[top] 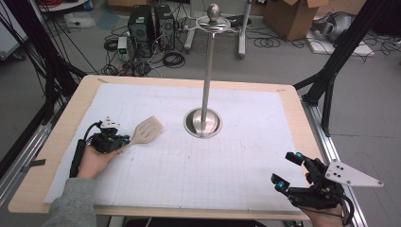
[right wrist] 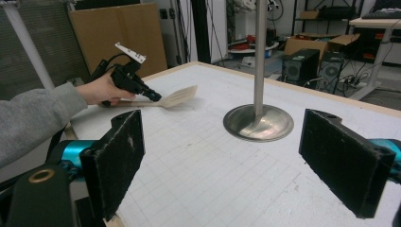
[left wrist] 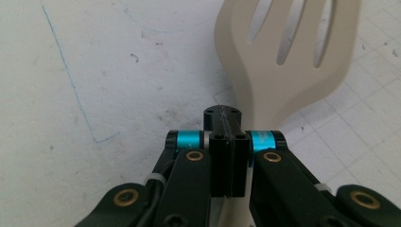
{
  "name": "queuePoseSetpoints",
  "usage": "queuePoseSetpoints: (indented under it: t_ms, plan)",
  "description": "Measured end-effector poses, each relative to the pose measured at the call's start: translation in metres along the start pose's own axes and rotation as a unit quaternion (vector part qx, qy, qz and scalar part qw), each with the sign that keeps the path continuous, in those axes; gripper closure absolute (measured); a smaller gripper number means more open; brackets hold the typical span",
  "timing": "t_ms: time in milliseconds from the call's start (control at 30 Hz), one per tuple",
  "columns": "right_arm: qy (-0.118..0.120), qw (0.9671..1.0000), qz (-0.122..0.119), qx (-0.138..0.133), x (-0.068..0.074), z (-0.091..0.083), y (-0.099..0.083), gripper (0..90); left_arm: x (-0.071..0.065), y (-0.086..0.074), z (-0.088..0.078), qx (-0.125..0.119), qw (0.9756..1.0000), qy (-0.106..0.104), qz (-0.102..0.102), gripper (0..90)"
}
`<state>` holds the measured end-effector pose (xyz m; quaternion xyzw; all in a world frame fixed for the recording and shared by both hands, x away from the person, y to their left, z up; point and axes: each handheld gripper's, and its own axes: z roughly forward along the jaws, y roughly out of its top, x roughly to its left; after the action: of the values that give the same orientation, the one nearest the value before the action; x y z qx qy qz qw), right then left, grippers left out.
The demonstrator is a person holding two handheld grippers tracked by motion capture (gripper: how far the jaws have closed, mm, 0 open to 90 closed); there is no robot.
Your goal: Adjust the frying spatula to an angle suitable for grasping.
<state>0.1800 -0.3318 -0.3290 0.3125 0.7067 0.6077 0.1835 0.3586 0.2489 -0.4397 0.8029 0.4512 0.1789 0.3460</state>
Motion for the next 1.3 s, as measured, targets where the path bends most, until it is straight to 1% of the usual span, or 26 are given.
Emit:
queuePoseSetpoints:
  t_ms: [67,100,200,233,367,400,433,467,500,533,600,733,767,800,867,933,1000,1067,1200,1233,1300]
  plan:
    - [0.0,1.0,-0.002,-0.001,-0.001,0.0,0.0,14.2,-0.001,0.0,0.0,0.0,1.0,-0.01,0.001,89.9]
    - [0.0,1.0,-0.002,-0.001,-0.001,0.0,0.0,14.2,-0.001,0.0,0.001,-0.001,0.9999,-0.015,-0.002,89.9]
    - [-0.001,1.0,-0.003,-0.002,-0.001,0.0,0.0,14.2,-0.004,0.0,0.0,0.001,0.9997,-0.022,0.004,89.9]
    - [0.001,1.0,0.001,0.001,0.0,0.0,0.0,14.2,-0.005,0.001,0.001,0.0,0.9996,-0.027,0.0,89.9]
    - [0.002,1.0,-0.001,0.003,0.0,0.002,0.0,14.1,-0.009,0.0,0.001,-0.004,0.9991,-0.041,-0.003,89.9]
    - [0.002,1.0,0.002,0.004,0.0,0.002,0.0,14.1,-0.01,0.001,0.001,0.0,0.9989,-0.047,0.001,89.9]
    - [0.001,1.0,0.0,0.004,0.0,0.003,0.0,14.1,-0.012,0.001,0.001,0.001,0.9987,-0.05,0.001,89.9]
    - [0.001,1.0,0.0,0.003,-0.001,0.004,0.0,14.1,-0.015,0.001,0.002,0.001,0.9983,-0.057,0.007,89.9]
    - [0.003,1.0,0.001,0.006,-0.001,0.004,-0.001,14.2,-0.018,0.001,0.003,0.002,0.9981,-0.06,0.013,89.9]
    - [0.002,1.0,-0.002,0.005,-0.002,0.005,-0.001,14.2,-0.02,0.002,0.003,0.003,0.9983,-0.055,0.017,89.9]
    - [0.003,1.0,0.0,0.008,-0.001,0.005,-0.001,14.2,-0.022,0.002,0.002,0.008,0.9983,-0.055,0.02,89.9]
    - [0.003,1.0,0.0,0.009,0.0,0.006,0.0,14.1,-0.024,0.001,0.001,0.005,0.9982,-0.056,0.018,89.9]
    - [0.006,0.9999,-0.001,0.009,0.0,0.007,0.0,14.2,-0.025,0.0,0.001,0.005,0.9981,-0.06,0.016,89.8]
    - [0.006,0.9999,-0.001,0.009,0.0,0.007,0.0,14.2,-0.025,0.0,0.0,0.008,0.9977,-0.063,0.022,89.8]
    - [0.007,0.9999,0.0,0.012,-0.001,0.008,-0.001,14.2,-0.026,0.0,0.0,0.011,0.9972,-0.071,0.019,89.9]
    - [0.007,0.9999,-0.003,0.012,-0.001,0.009,-0.001,14.1,-0.027,-0.001,-0.001,0.009,0.9971,-0.074,0.019,89.9]
    - [0.007,0.9999,-0.001,0.014,-0.001,0.01,-0.002,14.2,-0.028,-0.002,-0.002,0.011,0.9964,-0.081,0.019,89.9]
    - [0.008,0.9999,-0.004,0.014,-0.001,0.01,-0.001,14.2,-0.029,-0.004,-0.003,0.009,0.9957,-0.09,0.019,89.9]
    - [0.01,0.9998,-0.002,0.015,-0.001,0.011,-0.001,14.2,-0.035,-0.007,-0.008,0.021,0.9946,-0.097,0.03,89.9]
    - [0.011,0.9998,-0.004,0.014,-0.001,0.012,-0.001,14.1,-0.037,-0.009,-0.009,0.021,0.994,-0.103,0.031,89.9]
    - [0.011,0.9998,-0.005,0.014,-0.002,0.013,0.0,14.1,-0.038,-0.012,-0.011,0.018,0.9934,-0.111,0.024,89.9]
